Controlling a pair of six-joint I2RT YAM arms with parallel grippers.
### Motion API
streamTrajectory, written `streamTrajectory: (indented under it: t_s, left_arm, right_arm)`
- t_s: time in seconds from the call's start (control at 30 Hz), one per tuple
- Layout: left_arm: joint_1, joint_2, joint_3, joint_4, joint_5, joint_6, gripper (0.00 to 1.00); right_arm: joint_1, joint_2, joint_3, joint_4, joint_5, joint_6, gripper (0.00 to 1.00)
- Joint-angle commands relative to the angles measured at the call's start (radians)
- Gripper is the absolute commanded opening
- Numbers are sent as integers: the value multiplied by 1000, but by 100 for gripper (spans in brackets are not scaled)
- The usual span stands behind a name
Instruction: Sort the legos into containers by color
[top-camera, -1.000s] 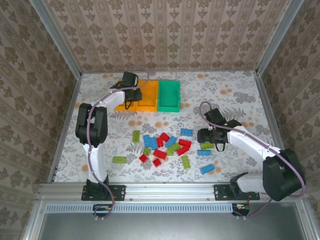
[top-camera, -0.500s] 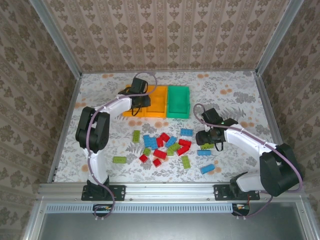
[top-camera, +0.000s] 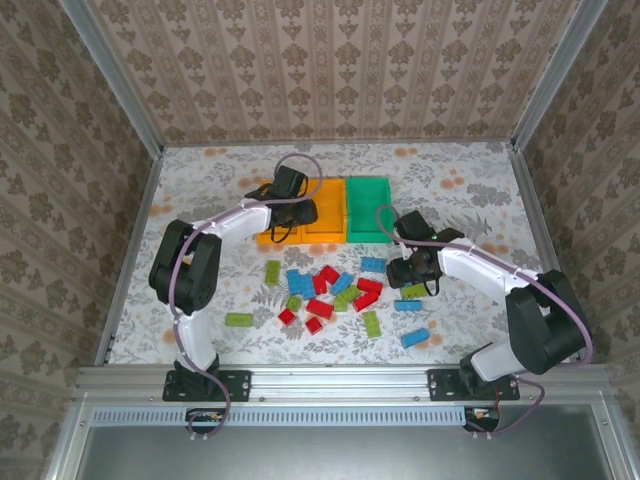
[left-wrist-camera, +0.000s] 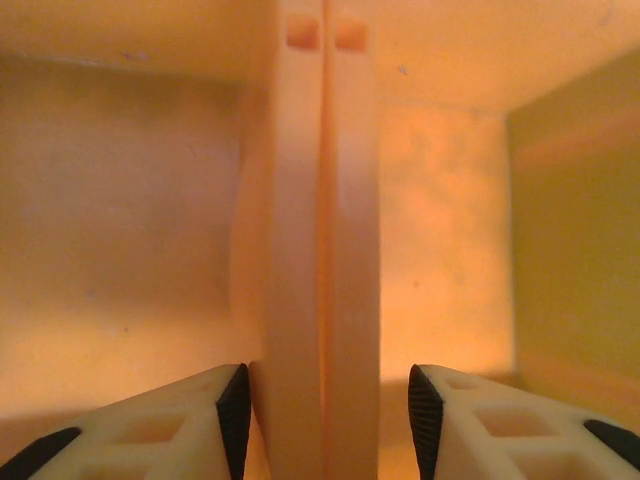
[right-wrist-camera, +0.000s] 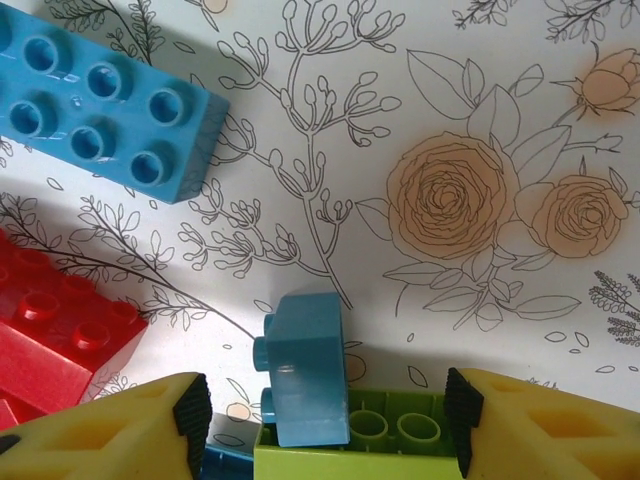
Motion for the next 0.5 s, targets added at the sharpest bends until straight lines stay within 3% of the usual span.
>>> streamTrajectory:
  t_s: [0.0, 0.07, 0.2, 0.47]
  left_arm:
    - [-10, -87, -38, -3, 19, -35, 55]
    - [-10, -117, -58, -4, 5, -28, 63]
    - [-10, -170, -93, -4, -23, -1, 68]
    - [-10, -282, -195, 34, -41, 51, 69]
  right_arm:
    - [8, 33, 36, -76, 36, -28, 65]
    - [8, 37, 38, -76, 31, -31, 63]
    - [9, 71, 49, -83, 20, -32, 62]
    - [12, 149, 82, -82, 24, -35, 54]
